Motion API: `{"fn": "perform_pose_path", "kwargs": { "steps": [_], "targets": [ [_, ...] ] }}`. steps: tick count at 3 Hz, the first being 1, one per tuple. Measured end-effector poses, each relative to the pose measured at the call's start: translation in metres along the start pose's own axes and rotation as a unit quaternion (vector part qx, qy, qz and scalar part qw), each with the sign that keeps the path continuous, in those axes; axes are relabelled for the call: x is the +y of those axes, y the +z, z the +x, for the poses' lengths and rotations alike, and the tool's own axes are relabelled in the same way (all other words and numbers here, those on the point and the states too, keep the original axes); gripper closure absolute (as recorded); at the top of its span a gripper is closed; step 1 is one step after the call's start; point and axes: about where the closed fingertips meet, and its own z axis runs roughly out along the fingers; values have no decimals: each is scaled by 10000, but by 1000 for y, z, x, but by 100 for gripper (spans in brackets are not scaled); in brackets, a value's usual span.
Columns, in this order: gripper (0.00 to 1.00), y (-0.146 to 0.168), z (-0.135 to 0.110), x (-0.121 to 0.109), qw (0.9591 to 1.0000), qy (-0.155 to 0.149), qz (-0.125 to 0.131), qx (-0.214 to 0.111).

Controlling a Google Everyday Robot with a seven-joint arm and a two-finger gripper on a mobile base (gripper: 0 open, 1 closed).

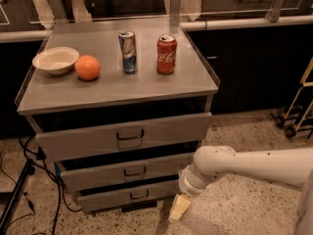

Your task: Open bottom drawer

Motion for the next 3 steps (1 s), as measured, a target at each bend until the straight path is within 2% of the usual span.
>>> {"fn": "perform_pose_path", "kwargs": {
  "steps": [1, 2, 3],
  "targets": [
    [0, 4, 1, 2, 10000, 14, -36, 2],
    [0, 27, 4, 9, 9998, 115, -171, -19],
    [0, 76, 2, -10, 9996, 143, -232, -124]
  ]
}}
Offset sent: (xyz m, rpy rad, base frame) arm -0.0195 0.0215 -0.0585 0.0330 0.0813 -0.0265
